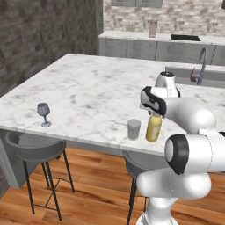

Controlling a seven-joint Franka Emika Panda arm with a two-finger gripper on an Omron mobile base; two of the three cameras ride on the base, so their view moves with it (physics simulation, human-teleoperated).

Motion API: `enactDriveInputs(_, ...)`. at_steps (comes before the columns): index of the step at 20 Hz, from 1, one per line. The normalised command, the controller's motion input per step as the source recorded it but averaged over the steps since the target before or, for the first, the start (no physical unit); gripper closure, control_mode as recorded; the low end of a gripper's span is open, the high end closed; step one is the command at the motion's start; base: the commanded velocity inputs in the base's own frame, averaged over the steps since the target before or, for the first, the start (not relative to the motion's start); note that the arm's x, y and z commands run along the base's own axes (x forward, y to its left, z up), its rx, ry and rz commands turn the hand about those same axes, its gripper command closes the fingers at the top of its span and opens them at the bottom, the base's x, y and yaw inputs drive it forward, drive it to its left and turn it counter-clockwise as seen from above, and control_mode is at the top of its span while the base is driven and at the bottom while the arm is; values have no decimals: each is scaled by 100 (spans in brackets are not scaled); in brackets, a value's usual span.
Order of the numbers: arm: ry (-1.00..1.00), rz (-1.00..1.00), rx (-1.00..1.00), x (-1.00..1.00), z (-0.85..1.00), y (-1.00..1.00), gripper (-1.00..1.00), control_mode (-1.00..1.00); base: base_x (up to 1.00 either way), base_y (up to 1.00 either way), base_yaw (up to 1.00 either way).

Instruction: There is a wine glass and glass cup on the dining counter. Place the wine bottle next to the wine glass and the juice bottle next to the glass cup.

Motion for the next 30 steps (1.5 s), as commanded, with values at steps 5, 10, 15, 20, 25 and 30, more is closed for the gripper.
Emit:
enactDriveInputs(5,5,0,0,5,-43,0,100,-100,0,0,0)
enactDriveInputs(10,5,0,0,8,-44,1,100,-100,0,0,0)
enactDriveInputs(15,0,0,0,-1,-25,-1,-100,-100,0,0,0)
enactDriveInputs(20,-4,0,3,-17,1,-7,-100,-100,0,0,0)
enactDriveInputs(25,-2,0,0,-6,11,0,-100,-100,0,0,0)
enactDriveInputs(30,-1,0,0,-6,24,0,-100,-100,0,0,0)
